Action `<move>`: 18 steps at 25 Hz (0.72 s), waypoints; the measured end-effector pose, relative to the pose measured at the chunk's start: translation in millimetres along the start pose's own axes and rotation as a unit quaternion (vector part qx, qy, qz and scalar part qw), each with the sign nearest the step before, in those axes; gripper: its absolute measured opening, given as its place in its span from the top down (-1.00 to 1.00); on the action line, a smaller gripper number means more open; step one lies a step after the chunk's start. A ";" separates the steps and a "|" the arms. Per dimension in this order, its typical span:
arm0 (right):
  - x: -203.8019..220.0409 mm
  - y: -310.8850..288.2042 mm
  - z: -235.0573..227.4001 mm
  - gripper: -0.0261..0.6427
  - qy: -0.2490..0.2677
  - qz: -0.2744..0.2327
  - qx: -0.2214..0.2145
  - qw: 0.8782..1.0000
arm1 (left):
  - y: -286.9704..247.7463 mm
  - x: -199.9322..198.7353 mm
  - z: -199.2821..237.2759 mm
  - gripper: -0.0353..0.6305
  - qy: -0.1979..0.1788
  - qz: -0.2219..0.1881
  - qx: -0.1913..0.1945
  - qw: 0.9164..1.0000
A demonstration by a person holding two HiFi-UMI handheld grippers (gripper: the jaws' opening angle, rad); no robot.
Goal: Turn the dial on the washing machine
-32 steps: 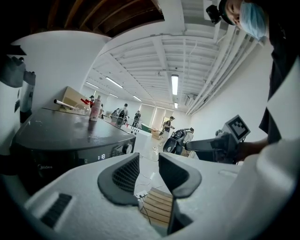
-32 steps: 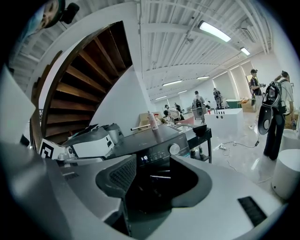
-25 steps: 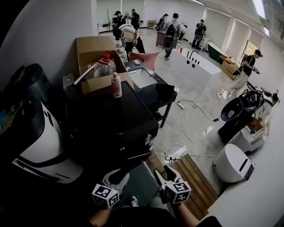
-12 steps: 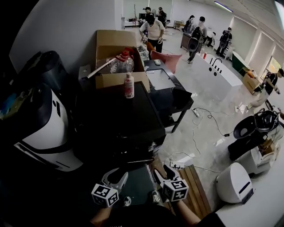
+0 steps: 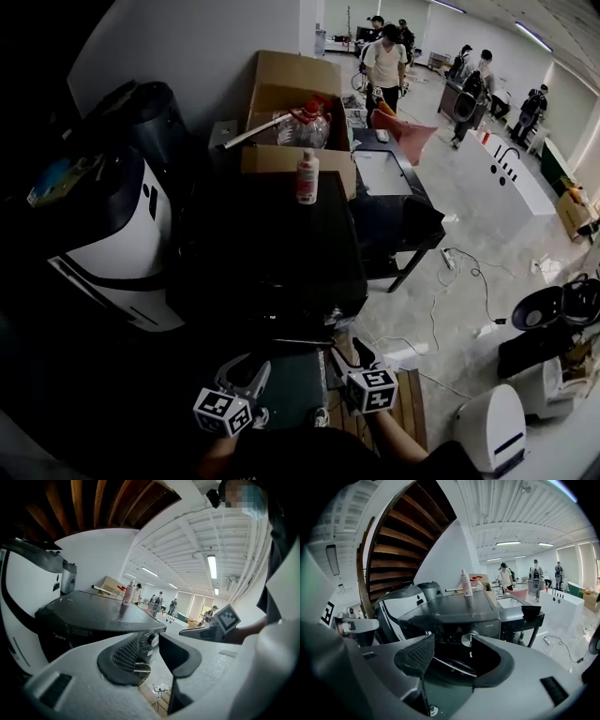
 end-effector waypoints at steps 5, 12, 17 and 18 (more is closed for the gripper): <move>-3.2 -32.2 -10.8 0.16 0.048 0.023 -0.011 0.999 | 10.4 5.7 0.2 0.52 0.011 -0.007 -0.044 0.999; 6.2 -71.7 -28.1 0.08 0.110 0.066 0.000 0.992 | 27.1 14.7 -0.4 0.52 0.020 -0.007 -0.085 0.996; 13.1 -96.2 -33.5 -0.01 0.144 0.090 0.008 0.985 | 38.0 17.2 4.2 0.52 0.024 -0.009 -0.110 0.994; 13.3 -99.7 -33.5 -0.02 0.149 0.092 0.008 0.984 | 39.9 17.4 5.2 0.52 0.023 -0.009 -0.113 0.993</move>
Point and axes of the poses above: the fingertips, and each gripper's own axes: y backward along the fingers, z to its left, x out of its underside, the point moved 3 cm from there along y, backward along the fingers, and after that the axes turned 4 degrees about -y, right-handed, at the moved point
